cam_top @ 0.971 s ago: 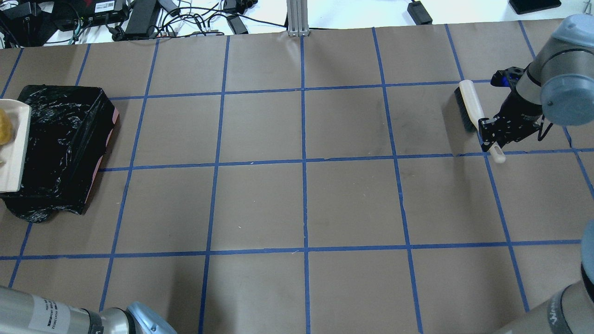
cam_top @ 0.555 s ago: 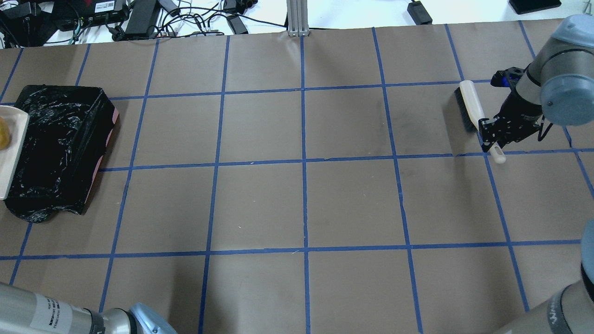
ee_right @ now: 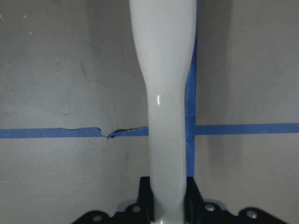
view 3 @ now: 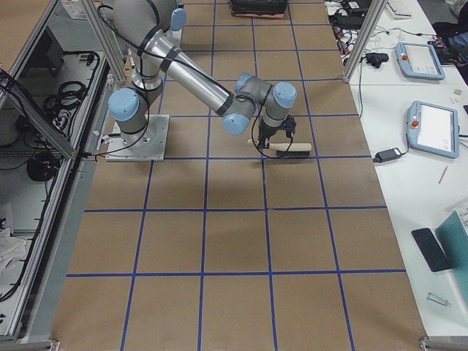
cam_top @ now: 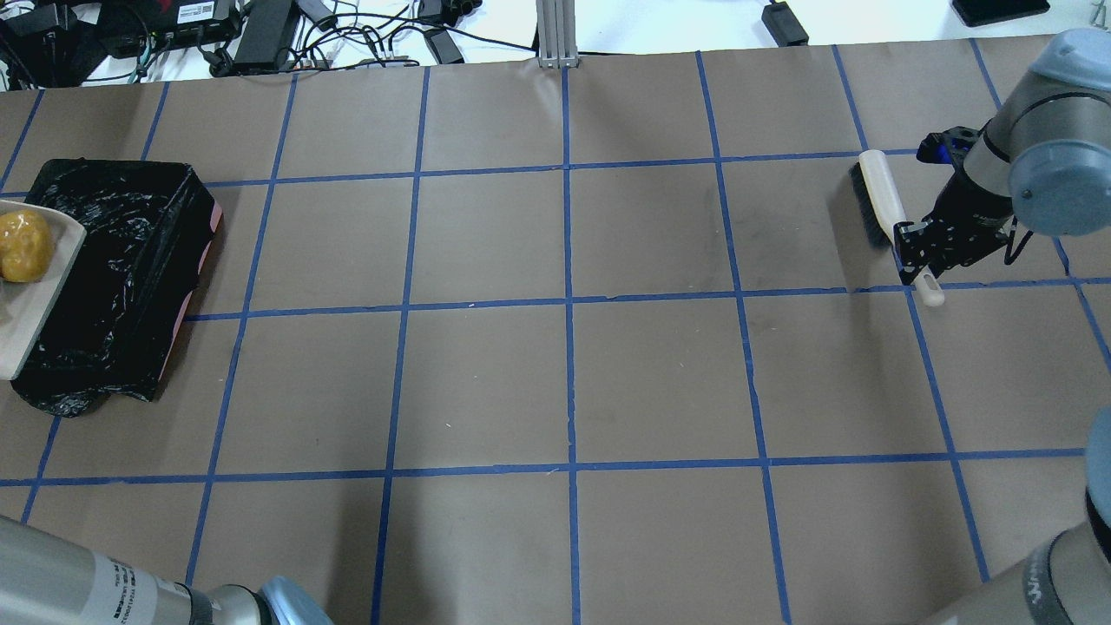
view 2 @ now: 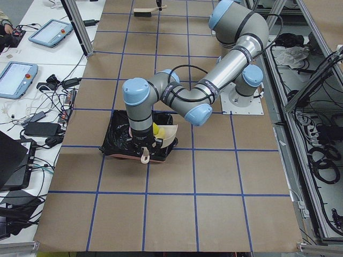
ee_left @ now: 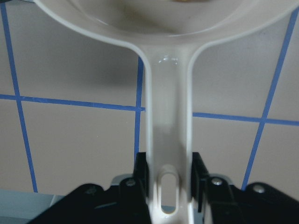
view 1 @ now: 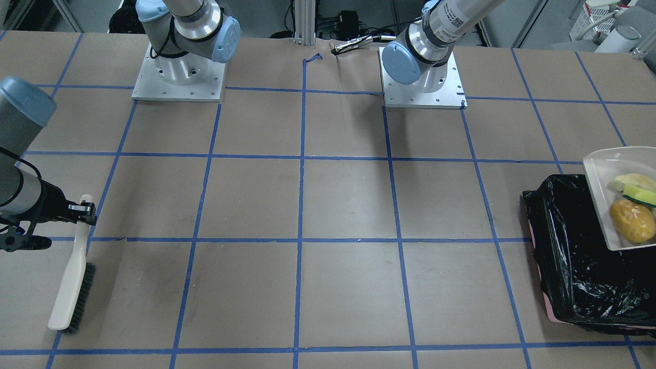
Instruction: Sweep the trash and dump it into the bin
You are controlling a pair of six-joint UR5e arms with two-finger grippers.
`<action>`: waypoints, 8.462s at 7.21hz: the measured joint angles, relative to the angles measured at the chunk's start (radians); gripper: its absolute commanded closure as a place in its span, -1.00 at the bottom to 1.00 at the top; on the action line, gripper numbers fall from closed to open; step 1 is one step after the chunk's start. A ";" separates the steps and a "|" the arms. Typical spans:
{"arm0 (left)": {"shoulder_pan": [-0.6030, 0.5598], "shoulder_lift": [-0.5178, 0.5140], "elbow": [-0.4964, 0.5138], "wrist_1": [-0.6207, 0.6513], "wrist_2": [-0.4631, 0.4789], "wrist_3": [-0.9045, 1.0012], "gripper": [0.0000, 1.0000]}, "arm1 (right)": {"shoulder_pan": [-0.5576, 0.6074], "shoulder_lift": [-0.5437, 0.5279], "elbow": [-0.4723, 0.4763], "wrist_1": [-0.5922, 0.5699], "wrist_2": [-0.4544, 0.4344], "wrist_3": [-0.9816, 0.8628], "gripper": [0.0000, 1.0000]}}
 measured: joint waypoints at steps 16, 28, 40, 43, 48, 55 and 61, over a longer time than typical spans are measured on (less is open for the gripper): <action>-0.183 0.027 -0.017 0.097 0.247 0.106 0.91 | 0.271 -0.338 -0.150 0.196 -0.022 0.170 -1.00; -0.413 0.014 -0.018 -0.156 -0.210 -0.397 1.00 | 0.415 -0.368 -0.140 0.274 0.001 0.210 -1.00; -0.628 -0.124 -0.202 0.125 -0.184 -0.673 0.58 | 0.411 -0.368 -0.125 0.306 0.030 0.290 -1.00; -0.632 -0.111 -0.216 0.138 -0.203 -0.679 -0.51 | 0.412 -0.367 -0.125 0.305 0.024 0.290 -1.00; -0.636 0.019 -0.203 0.032 -0.286 -0.780 -0.29 | 0.412 -0.367 -0.125 0.303 0.024 0.296 -1.00; -0.726 0.374 -0.214 -0.292 -0.233 -1.731 -0.49 | 0.413 -0.367 -0.125 0.303 0.024 0.296 -1.00; -0.851 0.413 -0.244 -0.311 -0.222 -2.461 -1.00 | 0.413 -0.367 -0.125 0.303 0.024 0.295 -1.00</action>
